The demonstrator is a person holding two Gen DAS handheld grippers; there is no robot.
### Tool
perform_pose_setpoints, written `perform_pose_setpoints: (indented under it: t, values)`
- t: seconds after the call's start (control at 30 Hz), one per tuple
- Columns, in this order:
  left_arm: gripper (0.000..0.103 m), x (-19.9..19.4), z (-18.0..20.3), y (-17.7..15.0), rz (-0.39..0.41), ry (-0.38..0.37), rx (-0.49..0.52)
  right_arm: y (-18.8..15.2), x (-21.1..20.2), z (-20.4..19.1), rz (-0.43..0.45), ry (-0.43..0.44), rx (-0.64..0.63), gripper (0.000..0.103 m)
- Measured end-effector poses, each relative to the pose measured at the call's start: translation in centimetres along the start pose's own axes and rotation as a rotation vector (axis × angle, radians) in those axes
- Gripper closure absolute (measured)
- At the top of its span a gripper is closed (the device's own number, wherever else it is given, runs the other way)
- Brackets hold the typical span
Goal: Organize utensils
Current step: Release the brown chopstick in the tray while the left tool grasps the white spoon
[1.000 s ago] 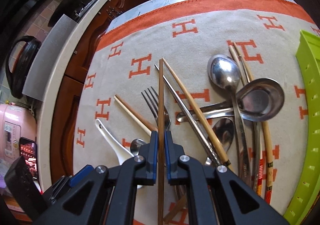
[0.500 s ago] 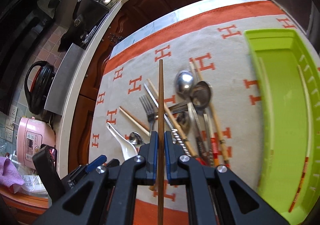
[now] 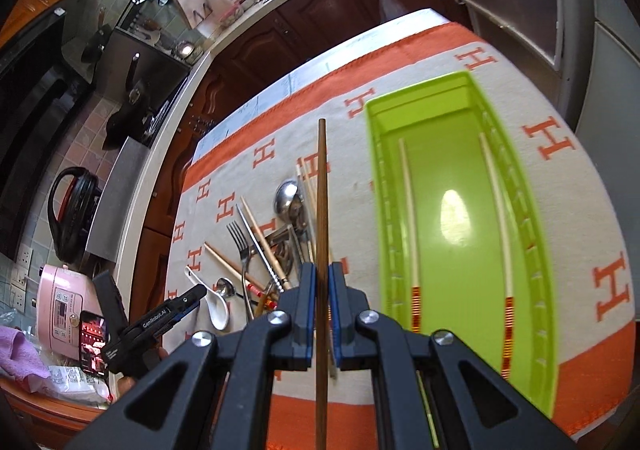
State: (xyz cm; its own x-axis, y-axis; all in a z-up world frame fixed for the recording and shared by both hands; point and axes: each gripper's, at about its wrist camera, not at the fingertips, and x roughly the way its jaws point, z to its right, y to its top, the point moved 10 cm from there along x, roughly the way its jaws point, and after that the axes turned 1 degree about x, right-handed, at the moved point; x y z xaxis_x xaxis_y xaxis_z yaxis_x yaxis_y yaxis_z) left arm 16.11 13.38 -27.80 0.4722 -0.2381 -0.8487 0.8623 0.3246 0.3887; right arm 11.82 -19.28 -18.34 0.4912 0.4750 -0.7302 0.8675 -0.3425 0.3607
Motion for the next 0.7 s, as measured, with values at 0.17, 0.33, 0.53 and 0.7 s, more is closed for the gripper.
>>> perform_pose_setpoints:
  t: [0.17,0.33,0.53,0.7]
  values:
    - [0.053,0.6,0.4,1.0,0.062,-0.051,0.01,0.3,-1.4,2.1,0.033,-0.024,0.035,0.097]
    - [0.057,1.2,1.6,1.3,0.095,-0.099,0.037,0.0,-2.3,4.6,0.042,-0.074,0.072,0.097]
    - [0.086,2.4,2.5,1.3,0.072,-0.177,0.015,0.6,-3.9,6.5,0.07,-0.145,0.08,0.097]
    - [0.093,2.7,2.6,1.1,0.061,-0.178,0.004,1.6,-3.7,7.6,0.074,-0.208,0.052,0.097]
